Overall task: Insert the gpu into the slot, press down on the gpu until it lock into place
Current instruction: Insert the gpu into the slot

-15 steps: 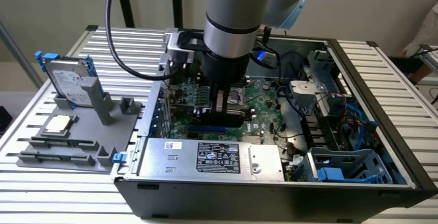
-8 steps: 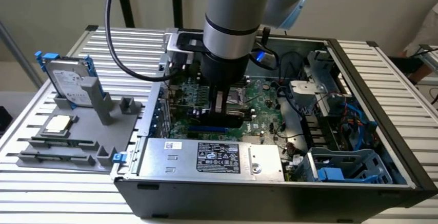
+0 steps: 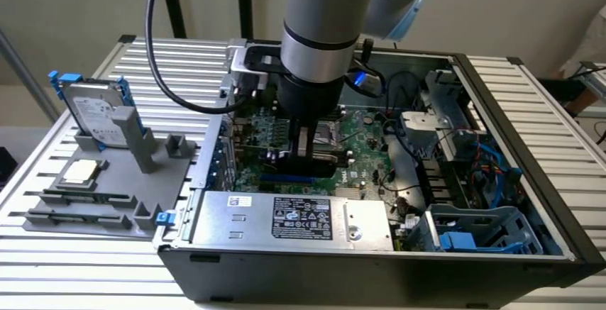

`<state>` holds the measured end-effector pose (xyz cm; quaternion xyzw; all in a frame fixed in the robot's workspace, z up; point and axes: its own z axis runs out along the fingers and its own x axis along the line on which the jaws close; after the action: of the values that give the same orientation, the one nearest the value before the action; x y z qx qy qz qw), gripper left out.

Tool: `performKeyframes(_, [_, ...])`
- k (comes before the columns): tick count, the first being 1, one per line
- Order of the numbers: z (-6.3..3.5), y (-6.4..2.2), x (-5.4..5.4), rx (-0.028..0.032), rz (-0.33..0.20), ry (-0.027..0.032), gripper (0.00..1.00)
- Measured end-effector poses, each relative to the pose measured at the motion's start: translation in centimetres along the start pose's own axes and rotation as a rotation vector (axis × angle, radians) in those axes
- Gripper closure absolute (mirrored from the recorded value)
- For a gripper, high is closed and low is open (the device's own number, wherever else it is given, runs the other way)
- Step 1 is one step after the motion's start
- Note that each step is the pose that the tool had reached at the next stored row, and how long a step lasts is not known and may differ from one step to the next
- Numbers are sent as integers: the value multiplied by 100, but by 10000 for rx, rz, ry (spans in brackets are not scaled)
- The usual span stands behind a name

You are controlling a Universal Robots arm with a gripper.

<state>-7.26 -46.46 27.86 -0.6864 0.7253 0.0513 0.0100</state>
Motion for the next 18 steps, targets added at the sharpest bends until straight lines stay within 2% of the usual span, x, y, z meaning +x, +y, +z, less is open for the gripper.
performKeyframes(6, [14,0,1,-10,187,-8,74])
performKeyframes(18, [33,14,-15,-15,92,11,74])
